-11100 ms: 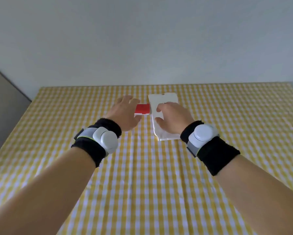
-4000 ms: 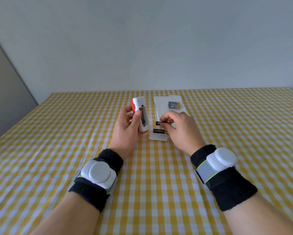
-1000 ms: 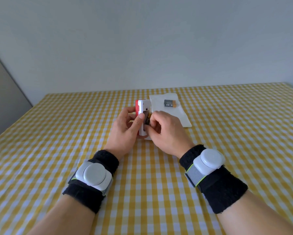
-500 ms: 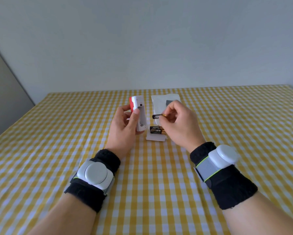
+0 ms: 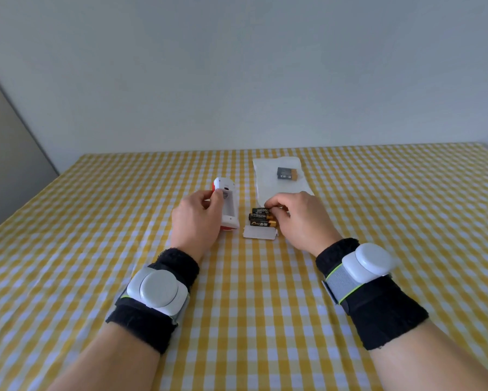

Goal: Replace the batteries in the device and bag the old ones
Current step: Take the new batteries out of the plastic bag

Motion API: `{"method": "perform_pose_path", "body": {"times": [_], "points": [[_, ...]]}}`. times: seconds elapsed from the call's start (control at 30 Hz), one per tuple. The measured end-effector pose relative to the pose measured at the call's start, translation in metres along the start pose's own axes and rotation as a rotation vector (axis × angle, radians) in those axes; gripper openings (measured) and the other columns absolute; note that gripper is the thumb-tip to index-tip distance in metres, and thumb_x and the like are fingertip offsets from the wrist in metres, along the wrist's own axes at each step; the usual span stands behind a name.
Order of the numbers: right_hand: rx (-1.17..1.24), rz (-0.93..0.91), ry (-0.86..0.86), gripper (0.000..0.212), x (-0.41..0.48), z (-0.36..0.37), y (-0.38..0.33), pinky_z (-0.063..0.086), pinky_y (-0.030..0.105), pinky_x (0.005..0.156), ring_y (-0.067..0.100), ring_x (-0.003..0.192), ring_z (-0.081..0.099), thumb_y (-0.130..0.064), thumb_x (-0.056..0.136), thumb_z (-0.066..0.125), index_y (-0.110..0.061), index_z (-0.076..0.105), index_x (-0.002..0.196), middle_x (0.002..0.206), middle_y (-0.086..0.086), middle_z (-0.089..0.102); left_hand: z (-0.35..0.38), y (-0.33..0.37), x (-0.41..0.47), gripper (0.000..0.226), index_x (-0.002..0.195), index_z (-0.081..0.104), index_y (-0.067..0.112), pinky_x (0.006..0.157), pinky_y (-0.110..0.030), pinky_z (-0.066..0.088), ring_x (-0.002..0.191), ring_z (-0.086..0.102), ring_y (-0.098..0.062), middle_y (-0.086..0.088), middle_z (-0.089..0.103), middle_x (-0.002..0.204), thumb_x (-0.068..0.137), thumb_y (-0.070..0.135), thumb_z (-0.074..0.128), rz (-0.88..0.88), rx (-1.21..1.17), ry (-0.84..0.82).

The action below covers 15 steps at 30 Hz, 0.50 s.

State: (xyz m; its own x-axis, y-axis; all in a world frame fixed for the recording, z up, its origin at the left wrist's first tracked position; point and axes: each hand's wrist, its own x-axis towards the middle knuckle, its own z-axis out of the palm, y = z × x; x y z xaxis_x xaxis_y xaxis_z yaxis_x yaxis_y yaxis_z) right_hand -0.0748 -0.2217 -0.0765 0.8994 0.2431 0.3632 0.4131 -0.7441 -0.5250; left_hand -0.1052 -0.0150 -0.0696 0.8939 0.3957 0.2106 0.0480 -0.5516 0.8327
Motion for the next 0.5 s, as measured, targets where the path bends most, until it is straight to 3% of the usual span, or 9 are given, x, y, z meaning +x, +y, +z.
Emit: {"method": "perform_pose_path", "body": {"times": [0.1, 0.2, 0.27, 0.33, 0.43, 0.5], "points": [[-0.010, -0.014, -0.045, 0.025, 0.000, -0.002, 0.000, 0.057, 0.040, 0.088, 0.025, 0.100, 0.069, -0.010, 0.102, 0.060, -0.021, 0.081, 0.109, 0.104, 0.000, 0.080, -0.002, -0.001, 0.002, 0.040, 0.089, 0.076, 0.015, 0.049, -0.018, 0.037, 0.064, 0.057, -0.012, 0.006, 0.067, 0.074, 0.110, 0.037, 0.049, -0.042, 0.089, -0.006], [-0.022, -0.060, -0.088, 0.030, 0.000, 0.000, -0.001, 0.053, 0.032, 0.093, 0.024, 0.106, 0.067, -0.006, 0.103, 0.057, -0.020, 0.081, 0.112, 0.114, 0.002, 0.076, -0.003, -0.005, 0.004, 0.051, 0.078, 0.070, 0.000, 0.050, -0.027, 0.039, 0.060, 0.053, -0.025, -0.009, 0.065, 0.066, 0.109, 0.035, 0.050, -0.034, 0.134, 0.035], [-0.008, -0.077, -0.077, 0.031, -0.001, 0.001, -0.002, 0.051, 0.029, 0.095, 0.021, 0.108, 0.065, -0.006, 0.104, 0.055, -0.020, 0.080, 0.115, 0.117, 0.004, 0.072, -0.003, -0.005, 0.003, 0.045, 0.088, 0.077, 0.000, 0.060, -0.042, 0.054, 0.068, 0.065, -0.031, -0.014, 0.076, 0.080, 0.107, 0.032, 0.051, -0.024, 0.171, 0.047], [0.007, -0.053, 0.004, 0.031, 0.000, -0.001, -0.001, 0.052, 0.031, 0.097, 0.020, 0.110, 0.065, -0.005, 0.104, 0.055, -0.018, 0.079, 0.118, 0.119, 0.005, 0.070, -0.004, -0.004, 0.002, 0.038, 0.099, 0.080, 0.005, 0.071, -0.045, 0.061, 0.079, 0.072, -0.029, -0.012, 0.081, 0.096, 0.107, 0.028, 0.051, -0.012, 0.197, 0.052], [-0.039, 0.044, 0.145, 0.033, 0.004, -0.008, 0.011, 0.051, 0.042, 0.104, 0.028, 0.119, 0.064, -0.005, 0.099, 0.057, -0.019, 0.076, 0.123, 0.128, 0.006, 0.070, -0.004, -0.003, 0.002, 0.039, 0.127, 0.077, 0.014, 0.081, -0.036, 0.057, 0.096, 0.068, -0.024, -0.008, 0.077, 0.124, 0.109, 0.035, 0.049, -0.011, 0.214, 0.065], [-0.105, 0.163, 0.069, 0.038, 0.005, -0.015, 0.020, 0.048, 0.048, 0.108, 0.032, 0.128, 0.059, -0.014, 0.099, 0.059, -0.023, 0.069, 0.135, 0.139, 0.005, 0.066, -0.003, -0.006, 0.003, 0.045, 0.136, 0.072, 0.018, 0.101, -0.040, 0.053, 0.120, 0.065, -0.027, -0.008, 0.070, 0.137, 0.108, 0.044, 0.049, -0.013, 0.195, 0.075]]}}
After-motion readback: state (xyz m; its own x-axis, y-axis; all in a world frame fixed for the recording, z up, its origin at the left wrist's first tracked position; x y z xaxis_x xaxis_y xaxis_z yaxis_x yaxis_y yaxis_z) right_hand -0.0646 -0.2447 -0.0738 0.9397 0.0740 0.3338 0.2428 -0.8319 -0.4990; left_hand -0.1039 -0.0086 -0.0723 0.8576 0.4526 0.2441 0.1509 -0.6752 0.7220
